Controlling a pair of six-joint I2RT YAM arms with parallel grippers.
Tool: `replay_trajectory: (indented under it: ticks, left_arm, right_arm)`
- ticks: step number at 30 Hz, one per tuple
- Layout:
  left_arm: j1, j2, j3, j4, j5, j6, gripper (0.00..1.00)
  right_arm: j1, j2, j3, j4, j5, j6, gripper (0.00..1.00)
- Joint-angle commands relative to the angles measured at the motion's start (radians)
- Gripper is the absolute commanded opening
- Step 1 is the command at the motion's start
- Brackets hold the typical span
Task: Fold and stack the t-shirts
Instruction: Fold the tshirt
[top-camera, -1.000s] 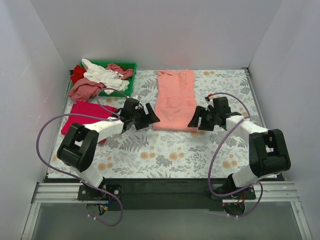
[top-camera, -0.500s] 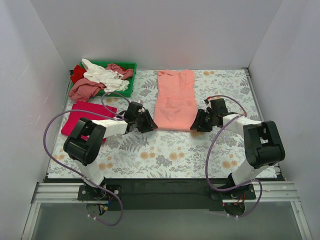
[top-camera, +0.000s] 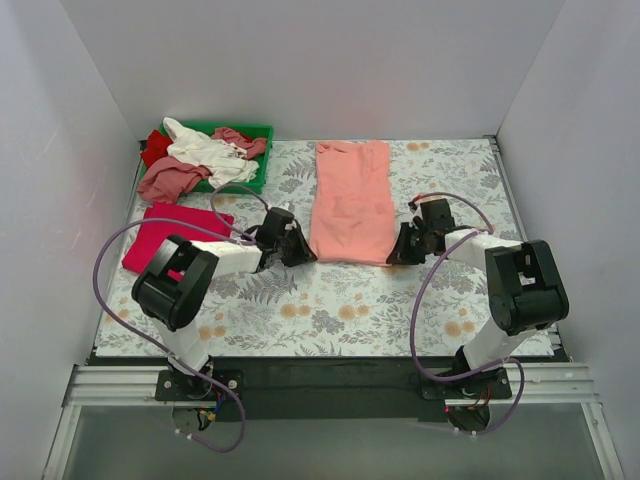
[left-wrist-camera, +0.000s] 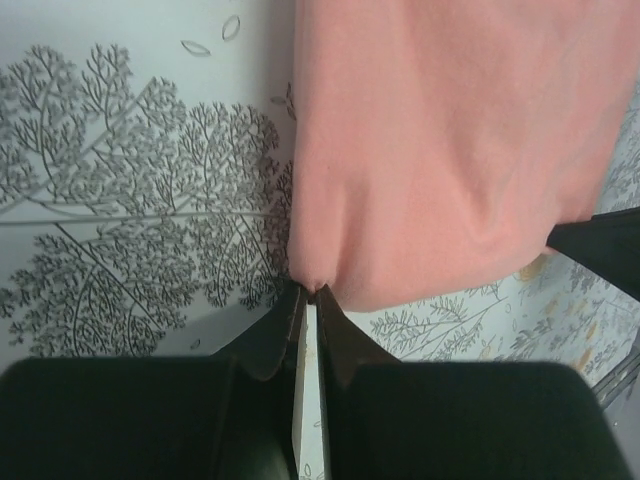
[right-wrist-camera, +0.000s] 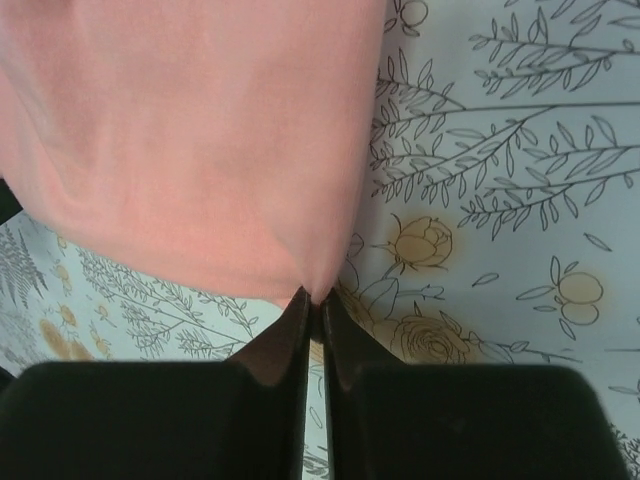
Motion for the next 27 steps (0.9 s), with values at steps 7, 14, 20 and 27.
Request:
replay_trajectory:
  ticks: [7, 14, 20, 27]
  left_arm:
    - [-0.124, -0.305, -0.254, -0.170, -0.205, -0.013, 0.00]
    - [-0.285, -0.696, -0.419, -0.397, -0.283, -0.156, 0.00]
    - [-0.378, -0.958, -0.466, -0.433, -0.279, -0.251, 0.00]
    - [-0.385, -0.970, -0.387, -0.334, -0.386, -0.205, 0.00]
  right_arm:
    - [0.042, -0.162, -0.127, -0.242, -0.010, -0.078, 0.07]
    - [0.147, -0.462, -0.271, -0.487, 0.013, -0.070, 0.02]
    - [0.178, -0.654, -0.246, -0.629, -0.027, -0.066, 0.02]
    - [0.177, -0.639, -0.067, -0.643, 0.157, -0.072, 0.02]
